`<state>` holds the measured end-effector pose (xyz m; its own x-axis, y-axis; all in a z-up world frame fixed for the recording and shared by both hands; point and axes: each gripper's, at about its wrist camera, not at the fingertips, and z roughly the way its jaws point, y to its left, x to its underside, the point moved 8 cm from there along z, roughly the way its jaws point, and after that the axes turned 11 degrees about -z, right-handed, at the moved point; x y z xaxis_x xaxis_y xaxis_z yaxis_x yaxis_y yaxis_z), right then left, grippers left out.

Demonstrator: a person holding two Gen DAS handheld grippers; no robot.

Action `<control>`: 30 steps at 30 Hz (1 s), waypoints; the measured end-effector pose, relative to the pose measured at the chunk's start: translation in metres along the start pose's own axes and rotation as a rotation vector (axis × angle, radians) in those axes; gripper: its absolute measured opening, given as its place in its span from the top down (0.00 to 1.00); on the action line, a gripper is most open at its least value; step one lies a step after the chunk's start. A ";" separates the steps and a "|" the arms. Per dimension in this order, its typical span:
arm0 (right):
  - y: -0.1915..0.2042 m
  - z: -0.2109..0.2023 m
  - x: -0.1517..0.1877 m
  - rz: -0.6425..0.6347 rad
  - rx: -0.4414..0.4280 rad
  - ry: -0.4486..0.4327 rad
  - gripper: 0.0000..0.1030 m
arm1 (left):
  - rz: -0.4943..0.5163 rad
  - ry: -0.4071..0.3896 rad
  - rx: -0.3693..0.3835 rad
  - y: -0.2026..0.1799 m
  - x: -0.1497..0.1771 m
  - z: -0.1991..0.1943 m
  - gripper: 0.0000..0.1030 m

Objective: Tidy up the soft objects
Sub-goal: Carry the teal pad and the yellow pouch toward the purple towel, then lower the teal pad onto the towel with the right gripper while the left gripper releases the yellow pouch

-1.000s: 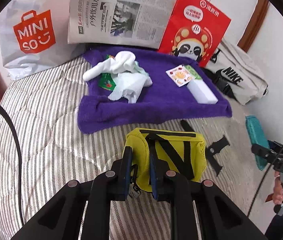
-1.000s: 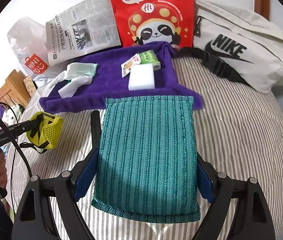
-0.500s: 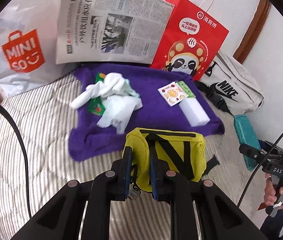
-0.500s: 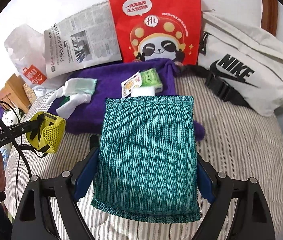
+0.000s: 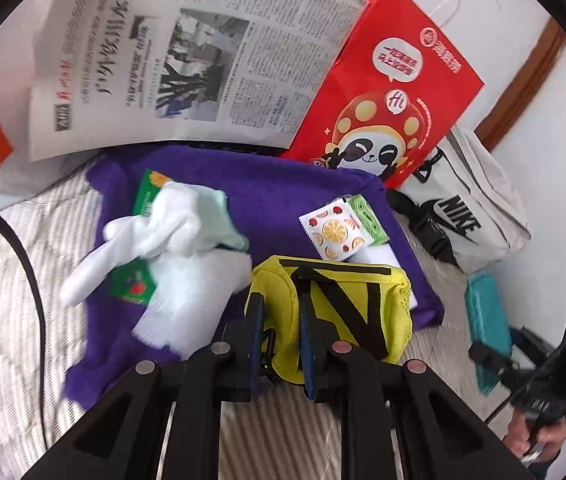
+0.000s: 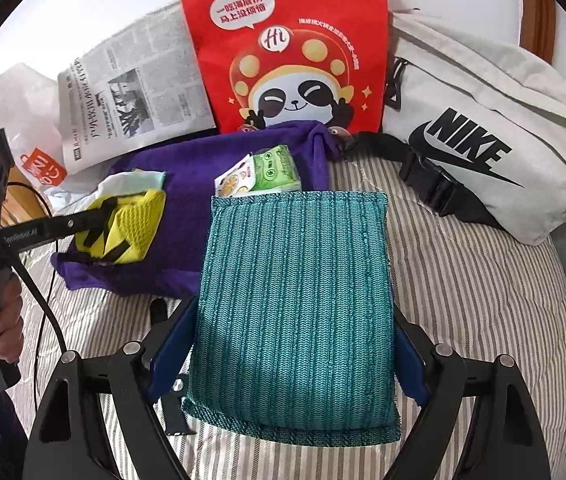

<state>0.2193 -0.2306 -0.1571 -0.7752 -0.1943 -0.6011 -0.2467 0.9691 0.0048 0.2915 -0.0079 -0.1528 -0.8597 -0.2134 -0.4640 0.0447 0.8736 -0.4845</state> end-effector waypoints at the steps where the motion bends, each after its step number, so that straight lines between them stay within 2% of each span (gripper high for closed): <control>1: -0.001 0.002 -0.001 0.003 0.002 0.002 0.17 | 0.000 0.002 -0.003 -0.001 -0.002 0.005 0.84; 8: 0.003 0.014 -0.020 -0.003 -0.010 -0.003 0.17 | 0.027 0.039 -0.078 0.013 -0.003 0.036 0.84; 16: 0.025 0.027 -0.042 -0.068 -0.018 -0.008 0.17 | 0.030 0.033 -0.086 0.040 -0.004 0.036 0.84; 30: 0.056 0.064 -0.058 -0.130 -0.044 0.029 0.17 | 0.116 0.004 -0.134 0.039 -0.002 0.041 0.78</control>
<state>0.2875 -0.1549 -0.1735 -0.7511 -0.3231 -0.5758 -0.3712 0.9278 -0.0365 0.3160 0.0090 -0.2014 -0.8546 -0.1066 -0.5082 0.0754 0.9429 -0.3245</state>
